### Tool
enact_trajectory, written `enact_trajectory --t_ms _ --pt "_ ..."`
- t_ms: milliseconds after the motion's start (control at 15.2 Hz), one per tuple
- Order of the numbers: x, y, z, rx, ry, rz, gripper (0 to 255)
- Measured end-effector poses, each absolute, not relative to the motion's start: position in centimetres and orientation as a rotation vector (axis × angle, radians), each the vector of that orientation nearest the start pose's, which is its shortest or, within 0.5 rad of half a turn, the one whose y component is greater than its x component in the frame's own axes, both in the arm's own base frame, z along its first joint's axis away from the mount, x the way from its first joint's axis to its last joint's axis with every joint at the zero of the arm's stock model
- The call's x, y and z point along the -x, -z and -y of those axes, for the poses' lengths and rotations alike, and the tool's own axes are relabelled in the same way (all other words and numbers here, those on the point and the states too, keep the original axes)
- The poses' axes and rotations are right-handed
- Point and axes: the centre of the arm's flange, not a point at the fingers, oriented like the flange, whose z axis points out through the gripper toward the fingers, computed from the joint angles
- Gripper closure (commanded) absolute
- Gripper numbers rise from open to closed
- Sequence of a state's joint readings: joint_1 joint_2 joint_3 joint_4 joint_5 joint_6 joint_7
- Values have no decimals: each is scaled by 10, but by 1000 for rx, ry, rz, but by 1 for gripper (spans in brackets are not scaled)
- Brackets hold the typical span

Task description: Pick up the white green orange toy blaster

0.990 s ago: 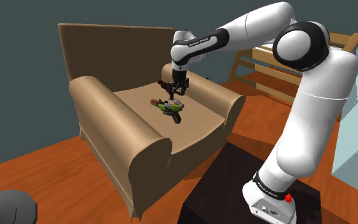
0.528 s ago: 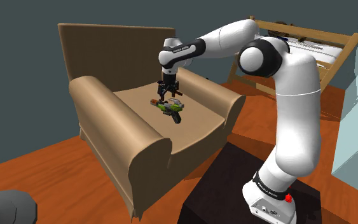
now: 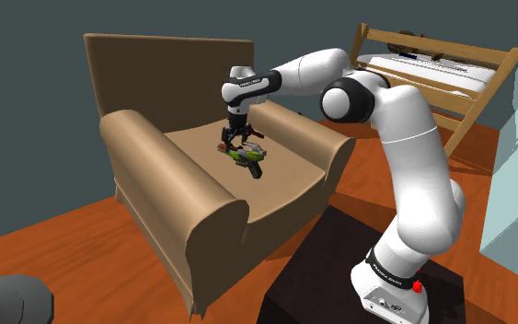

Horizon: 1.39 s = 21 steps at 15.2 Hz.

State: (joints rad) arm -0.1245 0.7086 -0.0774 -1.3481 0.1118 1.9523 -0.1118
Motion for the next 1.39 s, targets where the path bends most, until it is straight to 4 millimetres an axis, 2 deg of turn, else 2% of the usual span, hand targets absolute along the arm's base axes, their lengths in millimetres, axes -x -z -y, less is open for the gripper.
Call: enact_trajectory --t_ms 264,330,990,1386 --pt "-711 -277 125 3067 -144 -186 0" --pt "-711 -276 125 3067 -143 -185 255" --pt "-712 -275 125 3066 -141 -184 255" --pt "-712 -300 127 3067 -144 -185 255"
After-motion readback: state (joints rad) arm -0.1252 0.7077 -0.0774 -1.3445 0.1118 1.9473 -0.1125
